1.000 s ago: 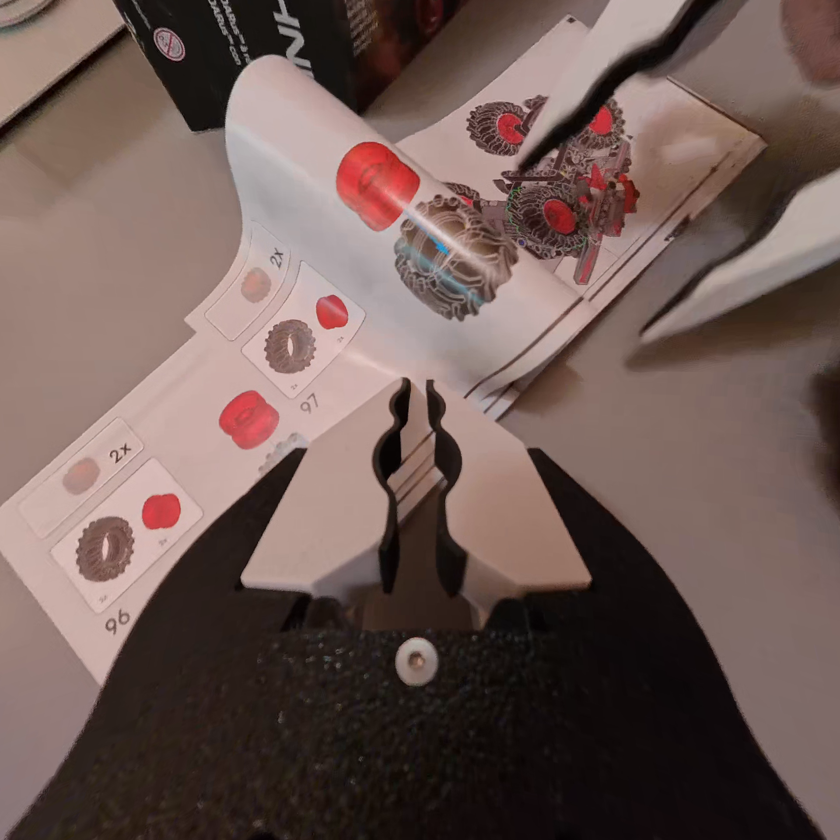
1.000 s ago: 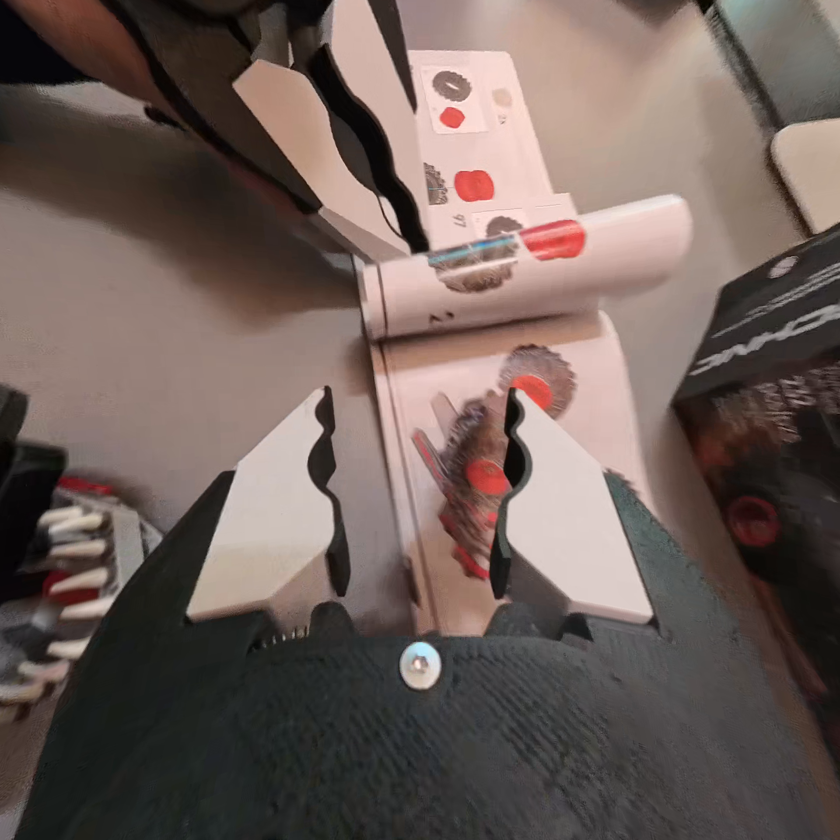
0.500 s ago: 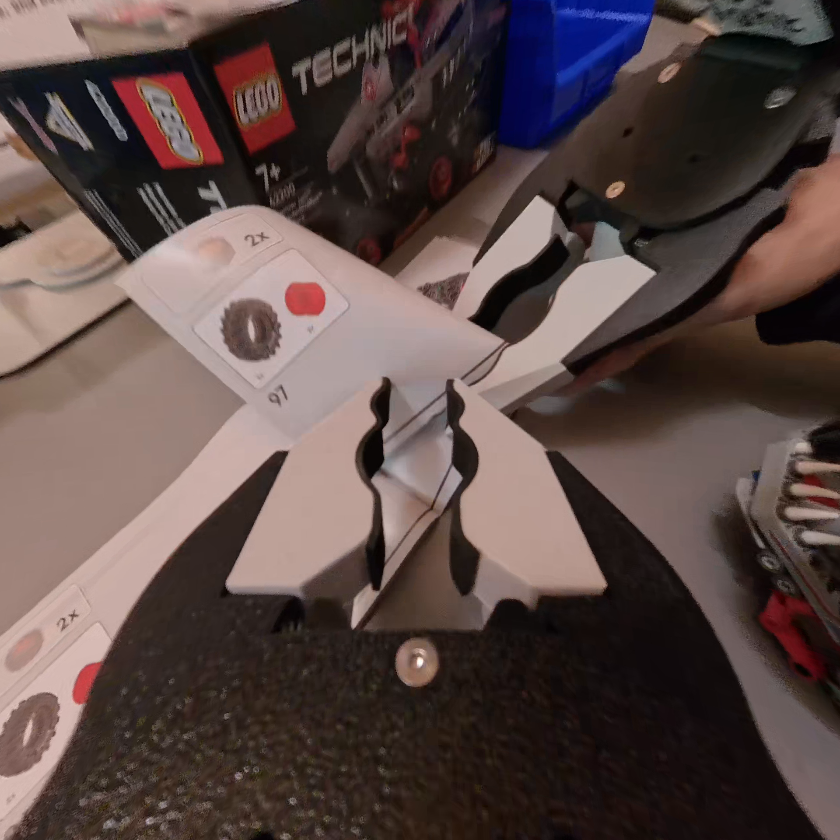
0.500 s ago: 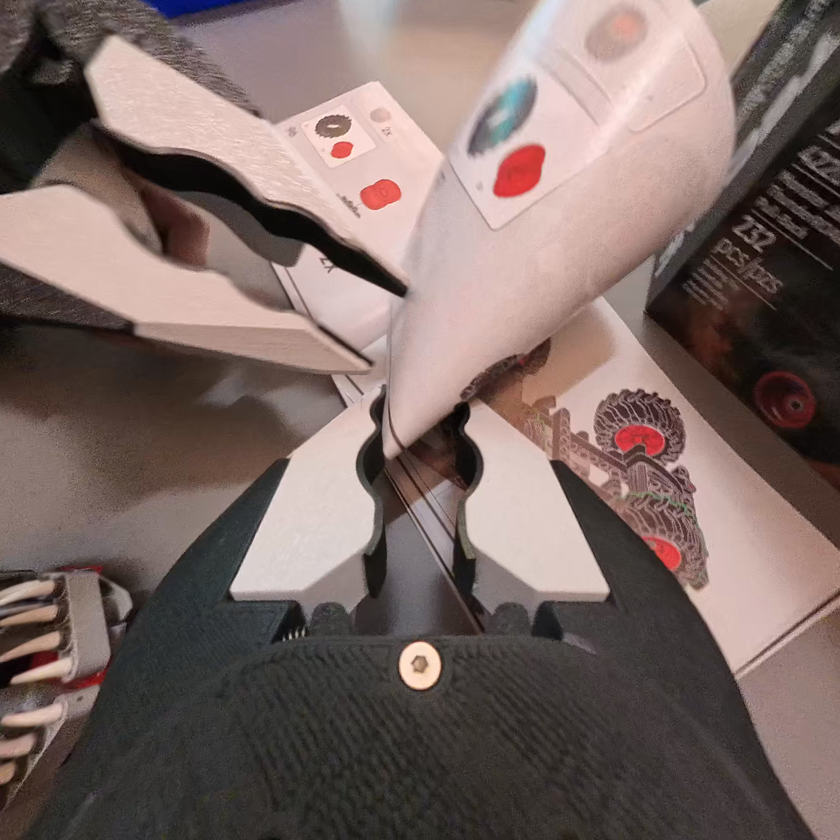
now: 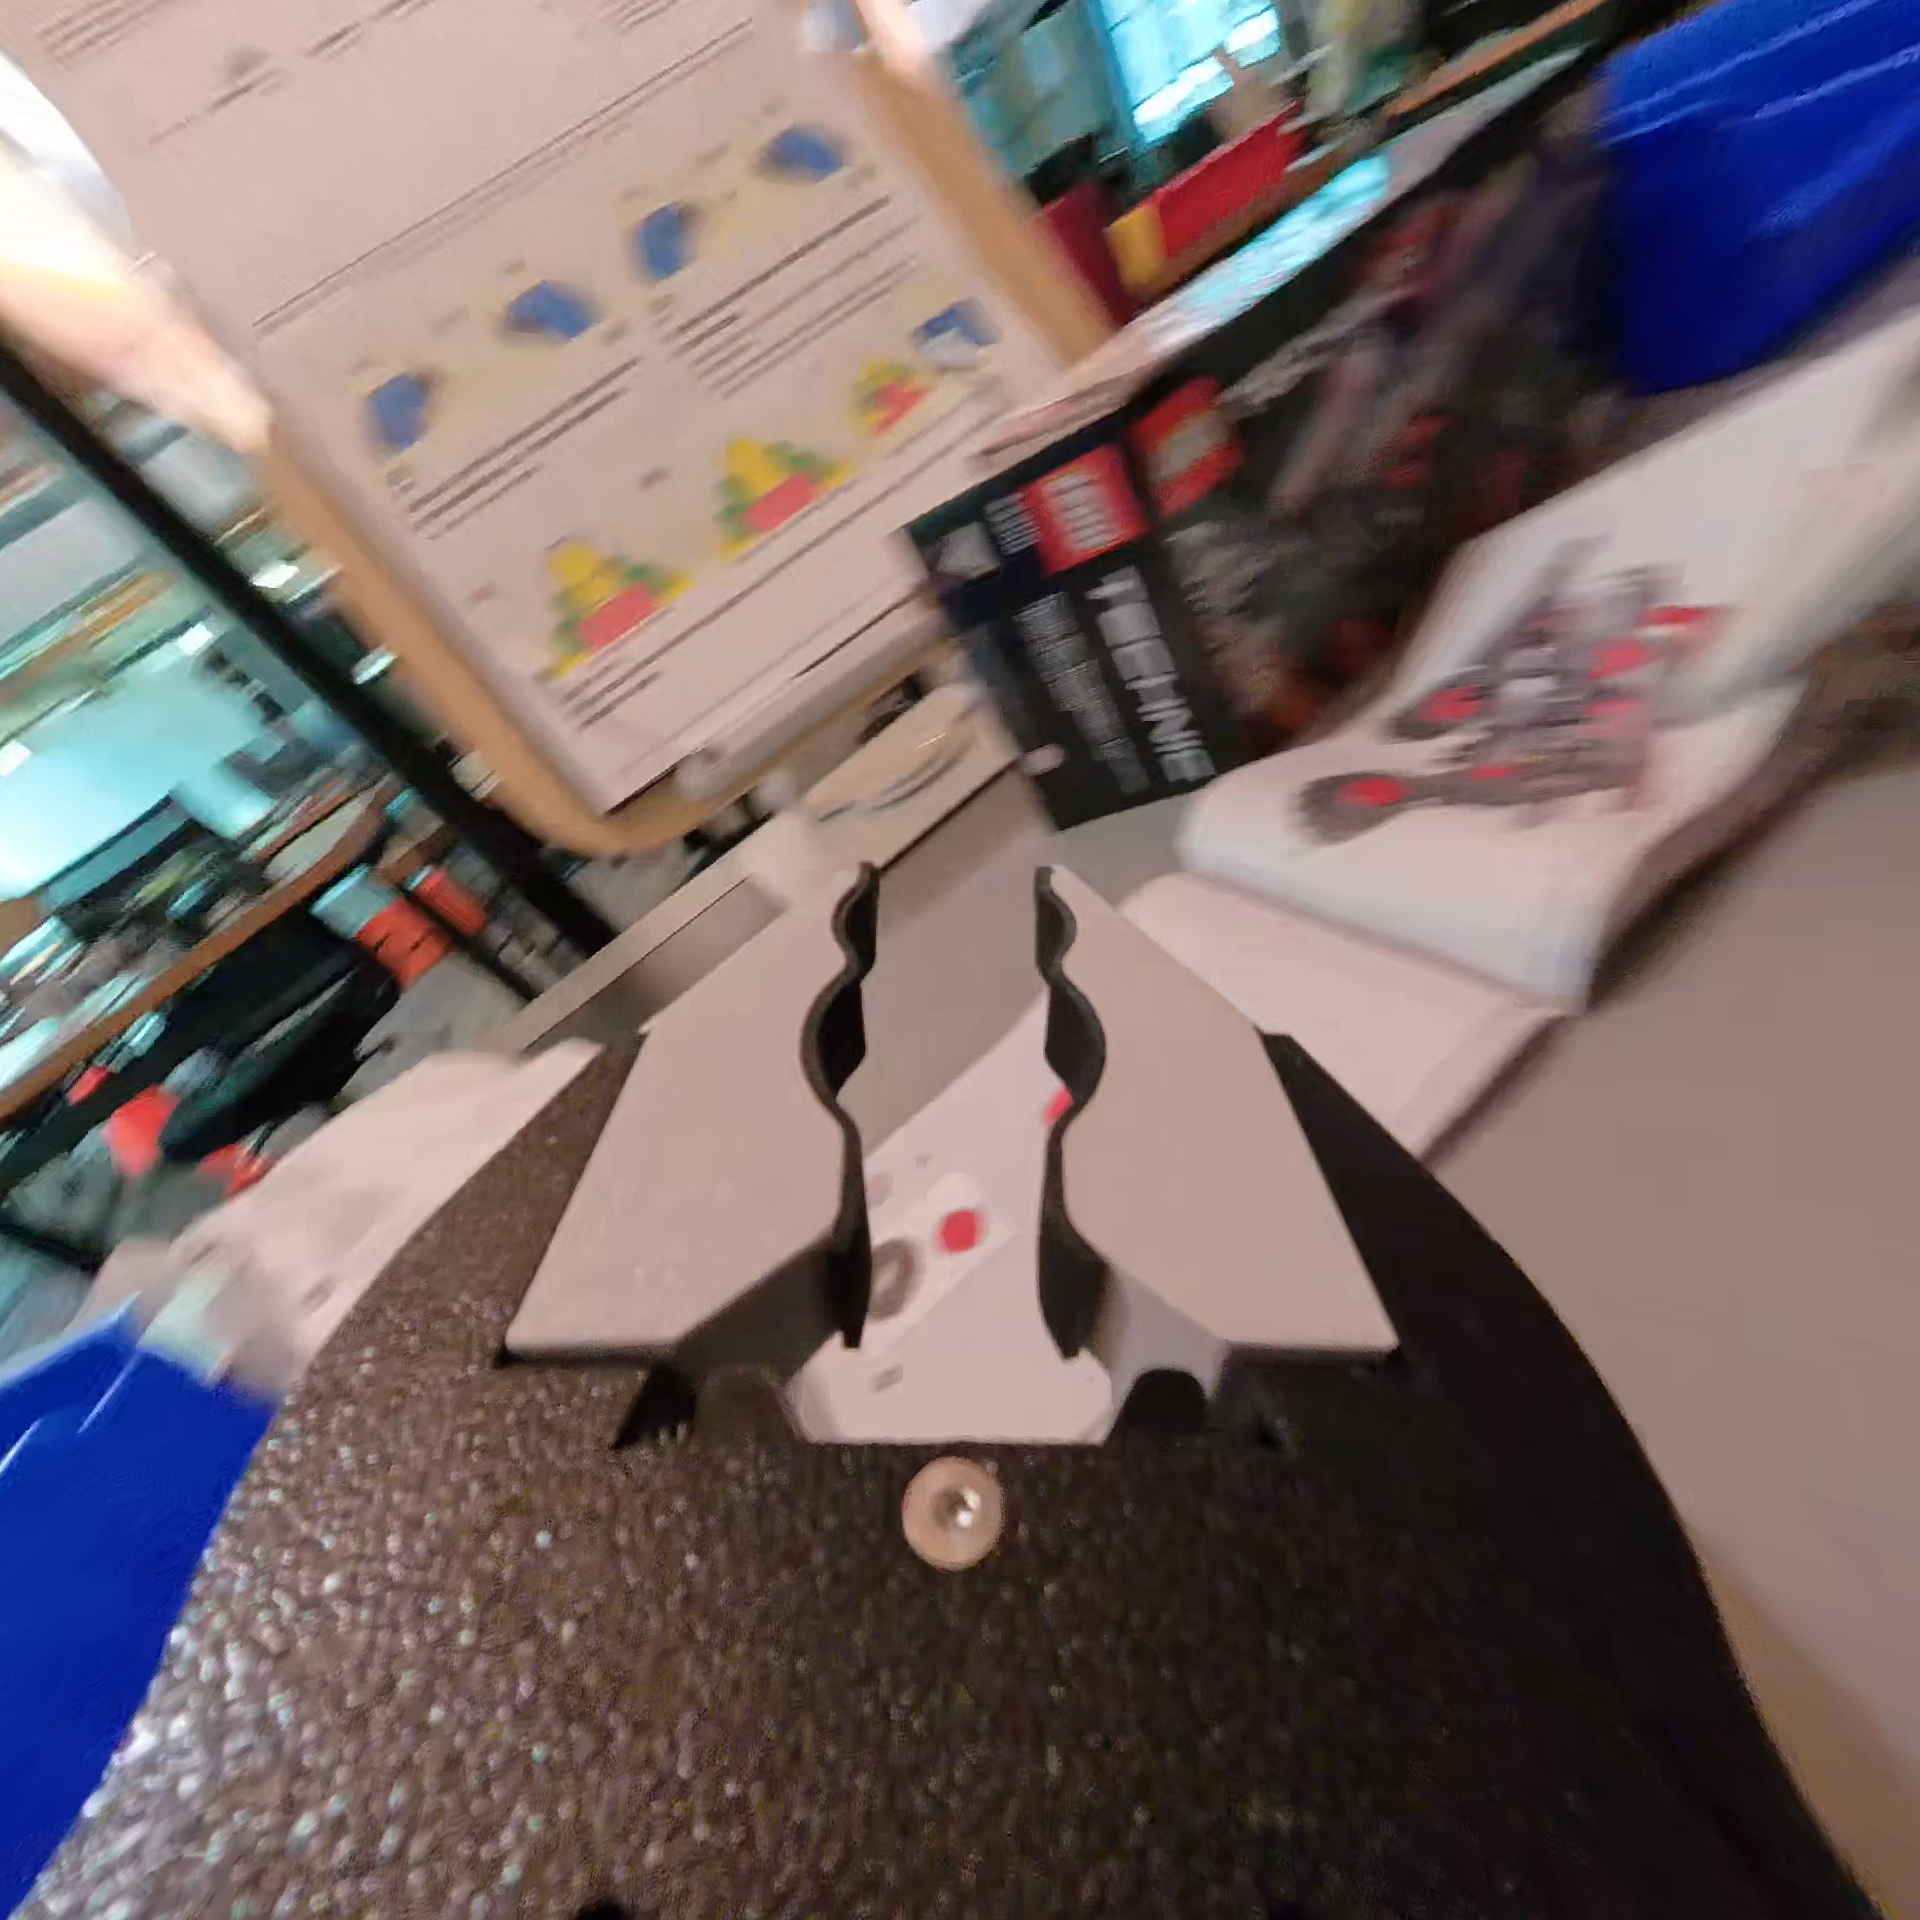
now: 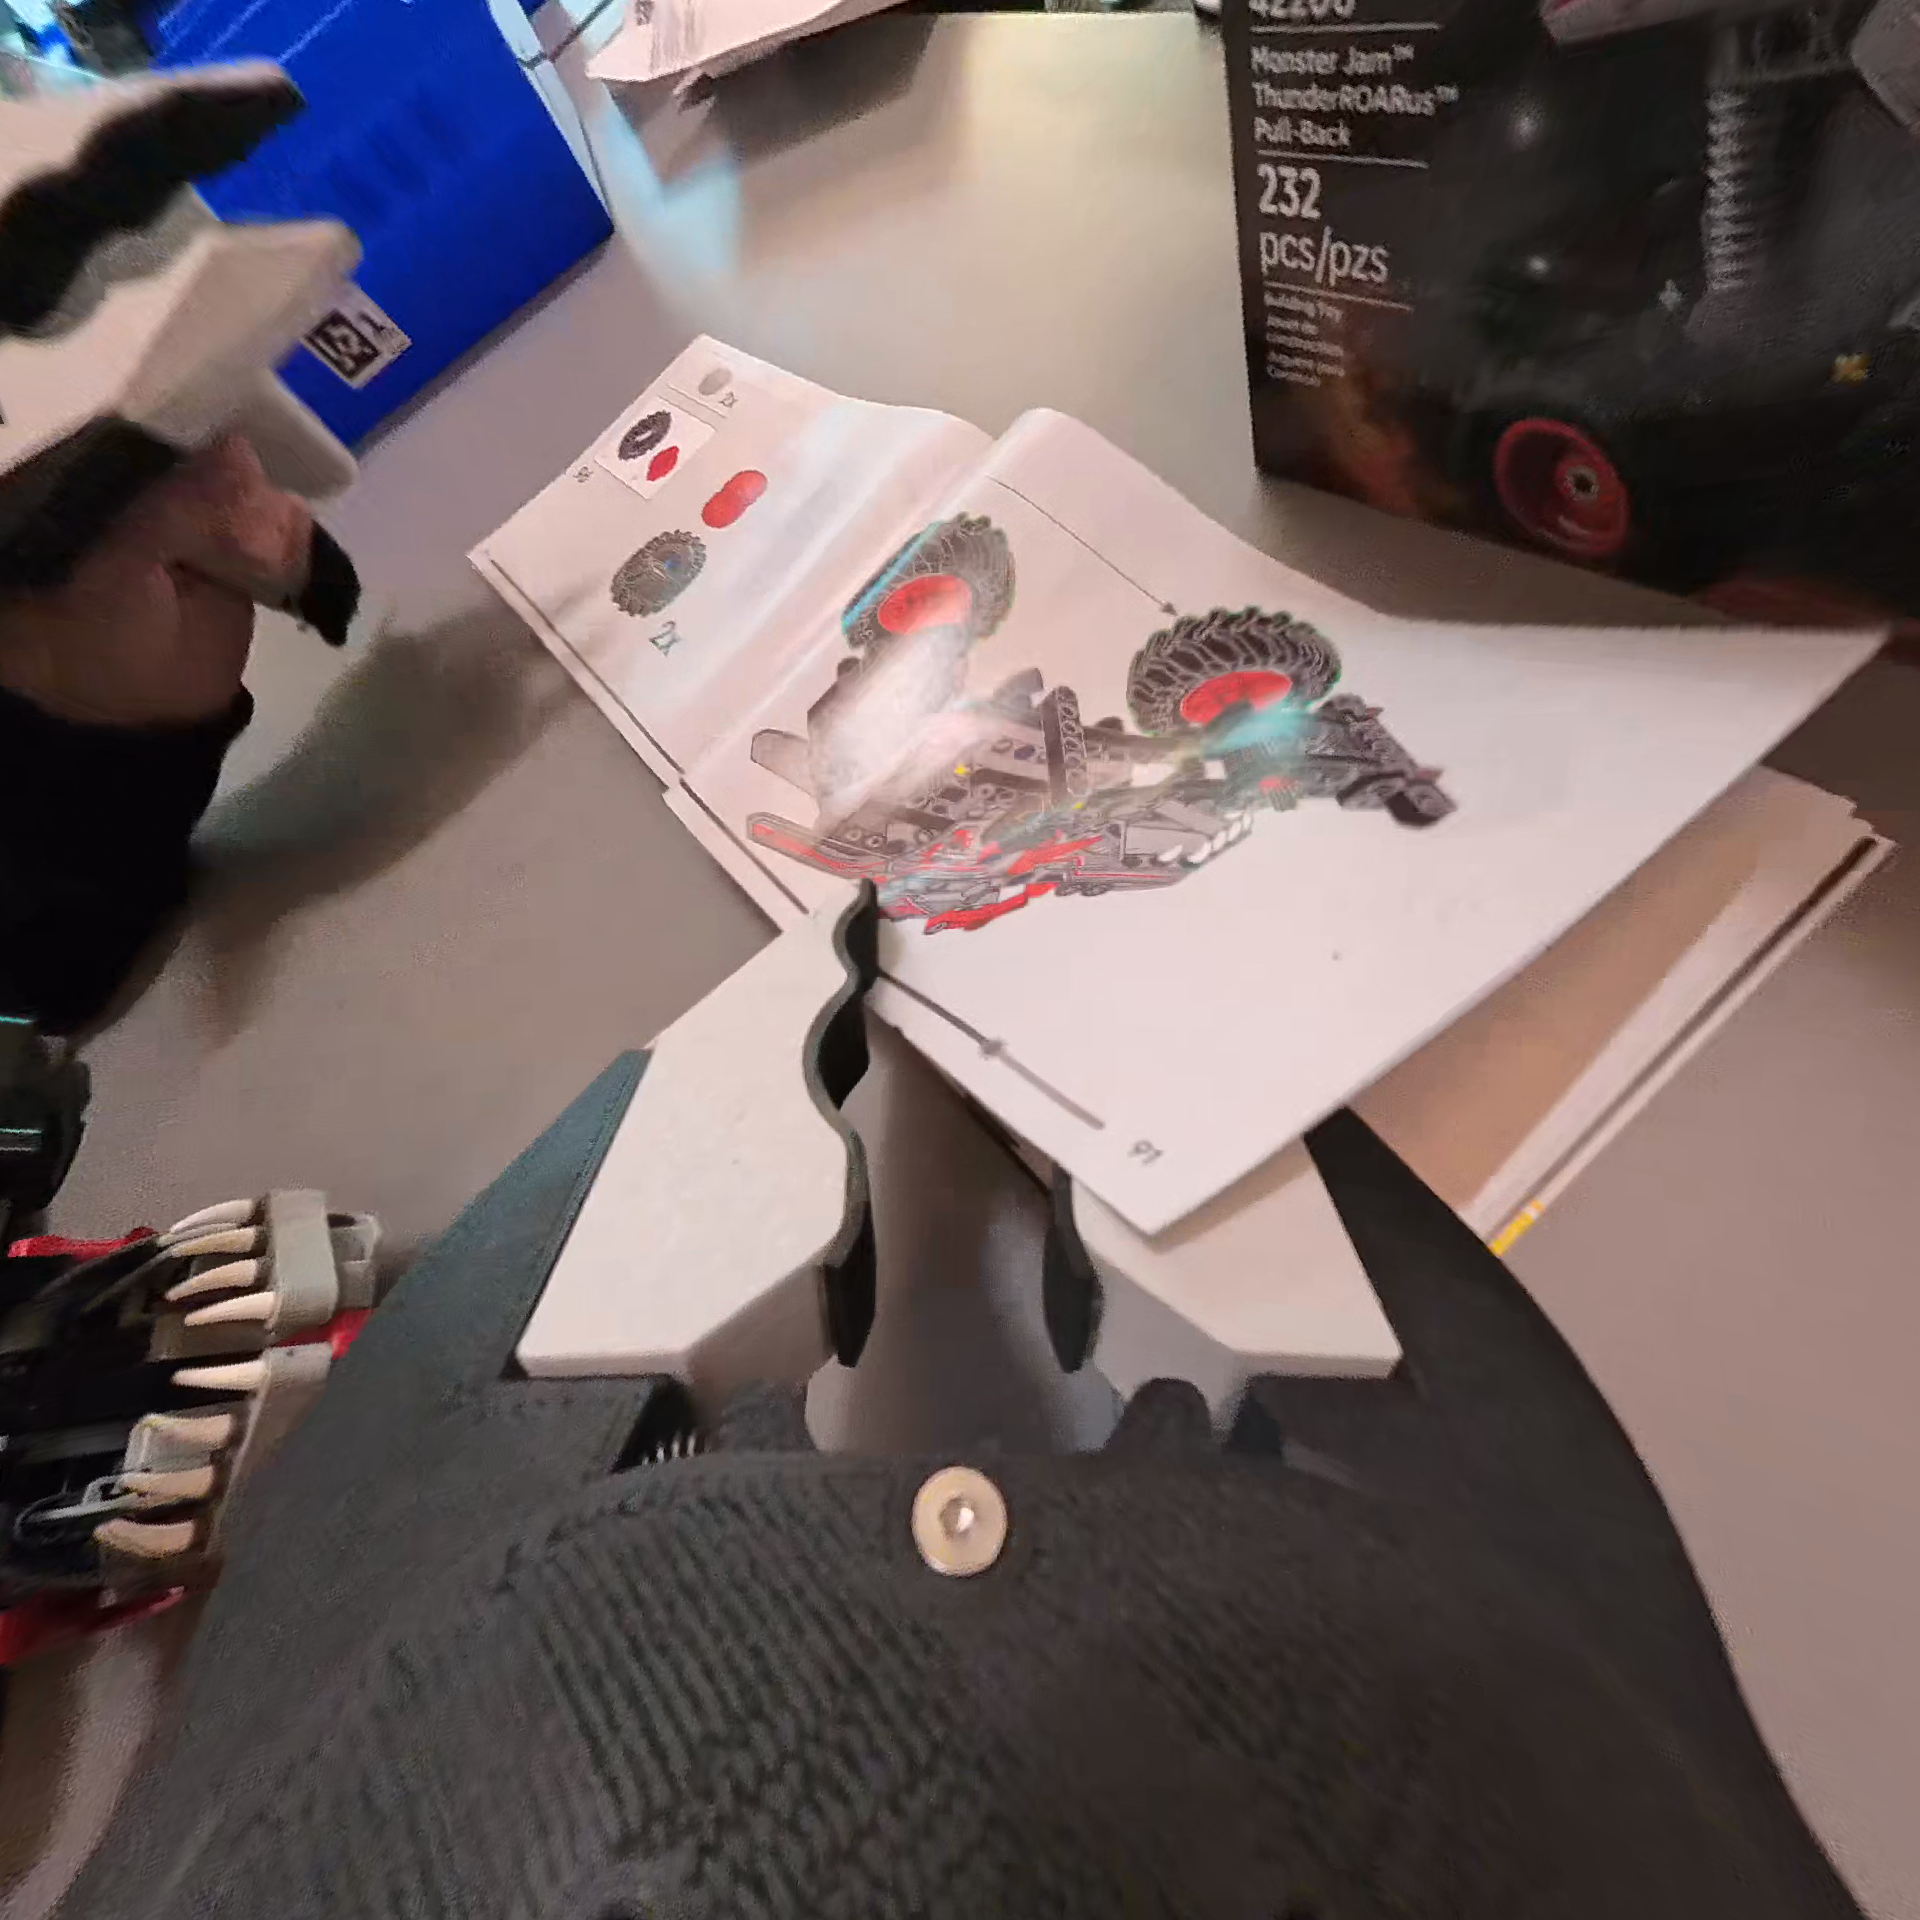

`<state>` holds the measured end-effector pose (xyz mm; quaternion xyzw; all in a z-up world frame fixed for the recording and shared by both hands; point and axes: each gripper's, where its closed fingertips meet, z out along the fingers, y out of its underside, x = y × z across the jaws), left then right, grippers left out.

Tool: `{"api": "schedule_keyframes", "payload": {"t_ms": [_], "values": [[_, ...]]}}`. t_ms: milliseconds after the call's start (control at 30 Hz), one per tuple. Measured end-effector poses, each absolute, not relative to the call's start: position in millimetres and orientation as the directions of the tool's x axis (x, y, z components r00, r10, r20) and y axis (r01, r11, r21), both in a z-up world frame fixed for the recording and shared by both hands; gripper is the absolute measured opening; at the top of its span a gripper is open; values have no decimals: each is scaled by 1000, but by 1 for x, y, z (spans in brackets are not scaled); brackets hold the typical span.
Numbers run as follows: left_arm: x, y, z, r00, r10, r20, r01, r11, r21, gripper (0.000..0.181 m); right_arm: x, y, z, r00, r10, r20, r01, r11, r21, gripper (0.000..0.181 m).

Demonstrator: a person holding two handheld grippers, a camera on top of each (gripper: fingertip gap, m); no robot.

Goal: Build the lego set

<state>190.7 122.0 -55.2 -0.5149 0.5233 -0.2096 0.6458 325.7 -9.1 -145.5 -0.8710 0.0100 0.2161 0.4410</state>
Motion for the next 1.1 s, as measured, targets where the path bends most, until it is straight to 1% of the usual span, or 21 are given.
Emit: {"api": "schedule_keyframes", "payload": {"t_ms": [67,167,267,400,500,567,733,867,1100], "values": [[169,157,-52,483,-770,-416,-269,322,-908,35,329,-12,-147,910,156,-385,-215,-617,-757,22],[148,186,-50,594,-697,-403,-267,302,-915,47,330,-12,-144,906,156,-393,-228,-602,-765,14],[145,191,-52,617,-661,-428,-289,316,-904,52,329,-15,-139,901,182,-394,-226,-579,-784,6],[147,186,-48,614,-600,-513,-338,386,-858,52,326,-19,-124,890,242,-387,-223,-509,-831,1],[145,186,-43,638,-566,-522,-342,400,-850,52,327,-23,-120,901,259,-349,-192,-483,-854,0],[143,186,-40,652,-550,-521,-333,410,-849,58,328,-26,-121,910,257,-324,-168,-485,-858,0],[140,189,-37,676,-560,-478,-289,396,-872,71,327,-29,-119,890,248,-383,-224,-493,-841,0],[142,188,-43,664,-586,-463,-294,365,-883,72,326,-30,-113,874,245,-419,-271,-470,-840,0],[147,181,-41,650,-609,-454,-273,370,-888,71,324,-28,-107,867,256,-428,-279,-463,-841,0]]}}
